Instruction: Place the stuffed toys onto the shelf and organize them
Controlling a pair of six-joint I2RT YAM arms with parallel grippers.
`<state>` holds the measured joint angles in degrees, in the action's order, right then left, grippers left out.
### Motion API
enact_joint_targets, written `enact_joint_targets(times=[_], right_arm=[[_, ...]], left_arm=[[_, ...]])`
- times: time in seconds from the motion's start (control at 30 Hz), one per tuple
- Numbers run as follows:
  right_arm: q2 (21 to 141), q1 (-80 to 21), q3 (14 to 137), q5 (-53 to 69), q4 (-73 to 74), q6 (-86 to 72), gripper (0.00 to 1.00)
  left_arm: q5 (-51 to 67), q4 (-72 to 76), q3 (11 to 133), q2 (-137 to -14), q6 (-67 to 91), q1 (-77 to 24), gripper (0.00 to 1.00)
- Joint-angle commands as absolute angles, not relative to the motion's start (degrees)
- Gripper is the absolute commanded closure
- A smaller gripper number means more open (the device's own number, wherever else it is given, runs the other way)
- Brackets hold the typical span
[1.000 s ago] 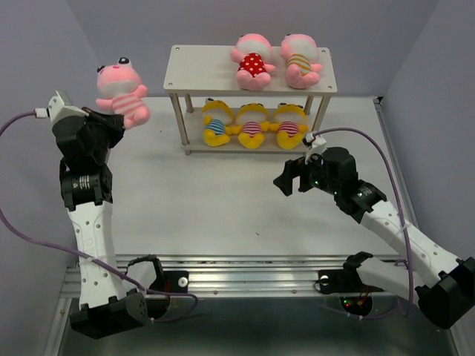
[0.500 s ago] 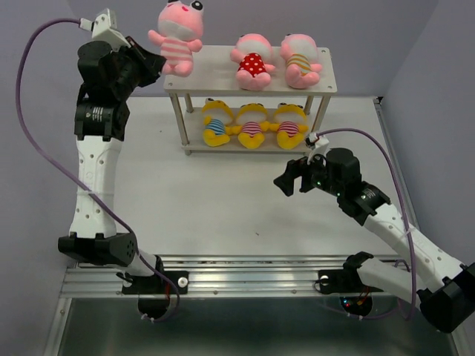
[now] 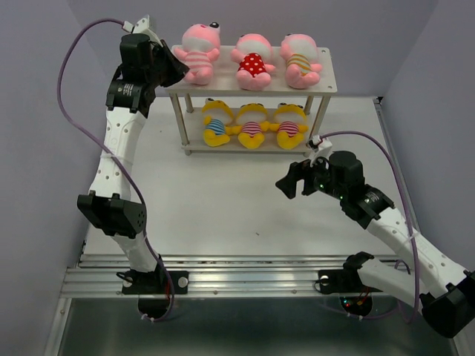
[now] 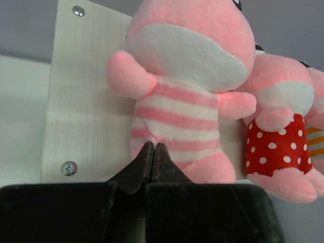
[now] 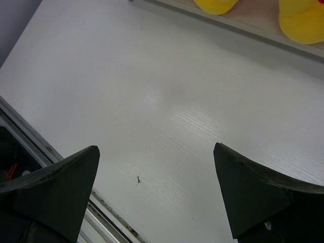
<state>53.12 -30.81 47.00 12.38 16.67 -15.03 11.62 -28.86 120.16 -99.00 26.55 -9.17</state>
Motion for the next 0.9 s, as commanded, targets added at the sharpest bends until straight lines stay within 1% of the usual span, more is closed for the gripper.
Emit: enact_joint_targets(times=[0.0, 0.17, 0.5, 0.87], right_arm=[[51.59, -30.76, 47.20, 11.34, 16.79, -15.91, 0.00], [51.24, -30.76, 47.29, 10.90, 16.96, -16.17, 0.00], [51.07, -30.76, 47.46, 10.99, 17.40, -16.44, 0.00], [50.45, -30.76, 47.37, 11.07, 17.58, -16.70, 0.00]], left_arm=[[9.67, -28.47, 124.80, -98.35, 27.94, -10.11, 1.00], [8.70, -28.83, 124.89, -98.88, 28.21, -10.46, 1.00], [13.01, -31.72, 129.55, -101.16, 25.93, -11.69, 1.00], [11.87, -32.70, 130.25, -101.95, 27.68, -11.87, 1.00]])
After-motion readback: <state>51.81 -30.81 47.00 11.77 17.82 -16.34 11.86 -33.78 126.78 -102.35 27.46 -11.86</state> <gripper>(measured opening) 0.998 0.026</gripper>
